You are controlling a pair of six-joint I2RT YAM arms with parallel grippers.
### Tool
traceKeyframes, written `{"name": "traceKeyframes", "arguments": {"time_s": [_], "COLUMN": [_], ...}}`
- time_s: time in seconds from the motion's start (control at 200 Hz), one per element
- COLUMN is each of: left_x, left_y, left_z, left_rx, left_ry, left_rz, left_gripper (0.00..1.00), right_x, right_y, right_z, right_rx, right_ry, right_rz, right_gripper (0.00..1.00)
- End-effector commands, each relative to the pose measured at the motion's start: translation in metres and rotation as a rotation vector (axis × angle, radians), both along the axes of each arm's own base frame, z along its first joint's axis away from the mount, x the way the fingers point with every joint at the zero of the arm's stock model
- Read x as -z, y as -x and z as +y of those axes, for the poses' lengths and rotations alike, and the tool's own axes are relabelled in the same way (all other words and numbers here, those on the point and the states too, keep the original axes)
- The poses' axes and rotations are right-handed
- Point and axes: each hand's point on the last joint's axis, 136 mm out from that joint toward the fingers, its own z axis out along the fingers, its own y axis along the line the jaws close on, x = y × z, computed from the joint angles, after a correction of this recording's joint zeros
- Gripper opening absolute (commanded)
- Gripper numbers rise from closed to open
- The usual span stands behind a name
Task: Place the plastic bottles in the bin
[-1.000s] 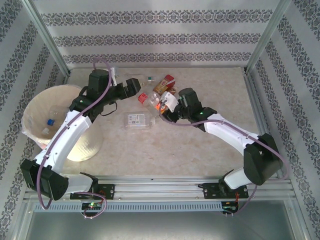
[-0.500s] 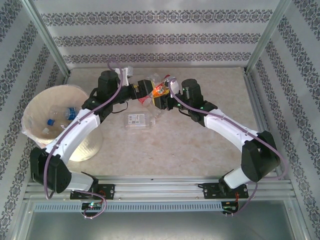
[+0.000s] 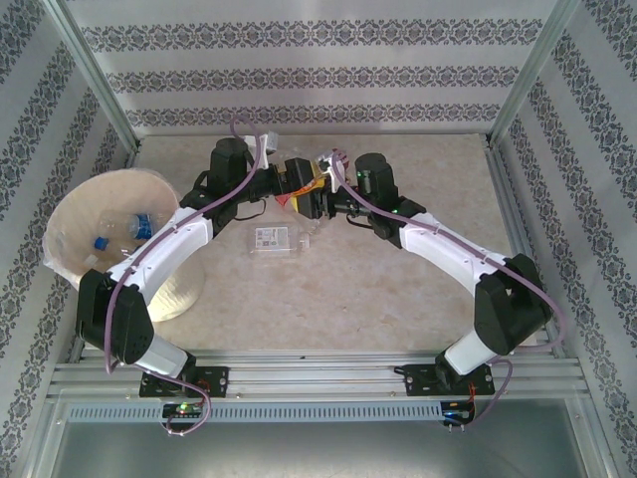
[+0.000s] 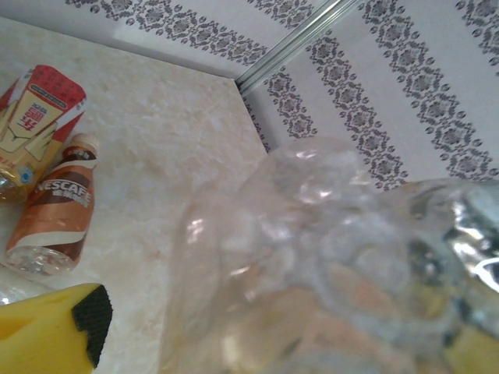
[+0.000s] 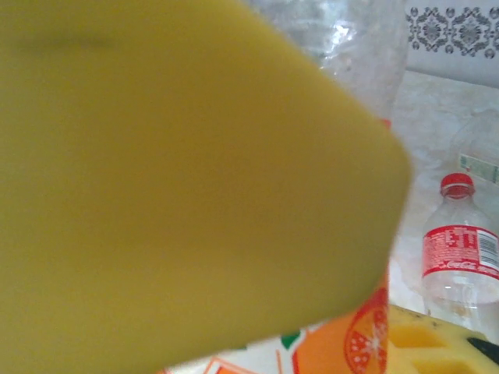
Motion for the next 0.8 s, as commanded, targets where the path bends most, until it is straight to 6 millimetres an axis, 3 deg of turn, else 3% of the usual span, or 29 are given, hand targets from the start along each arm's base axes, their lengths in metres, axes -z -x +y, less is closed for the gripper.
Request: {"name": "traceKeyframes", "arguments": {"time_s": [0.0,0.16,0.315,0.51,0.63,0.794], "left_x": [-0.032,-0.034,-0.038,-0.048,-0.051,-0.074], "left_y": [0.000,-0.001,-0.002,-0.002,-0.002,0.013], "left_z": [-0.015,-0.011,-0.001,0.018,0.045,0.094], "left_rx": [0.057,0.030,-0.024,-0.114,-0.226,-0.396], "left_ry": [0.055,0.049,0.032,-0.018,-0.121,-0.300], "left_rz": [-0.083,-0.094,-0.106,-0.131,-0.133,-0.175], "left_gripper": [0.78,0.59,0.53,0.53,0.50,0.49], "right_x": [-0.022,-0.021,-0.022,-0.028,-0.038,-0.043], "right_y": [0.007,0.003,0.007,0.009,0.004,-0.023], "right_z": [0.012,0.007,-0.002,-0.020,-0.039,-0.080], "right_rx": [-0.072,-0.048,-0.025,0.037,0.122,0.325], "right_ry": [-0.055,-0.049,-0.029,0.001,-0.009,-0.088], "right_rz": [-0.027,-0.031,-0.100,-0.166,-0.151,0.021], "right_gripper": [0.53,0.60,0.84,0.97,0.98,0.98]}}
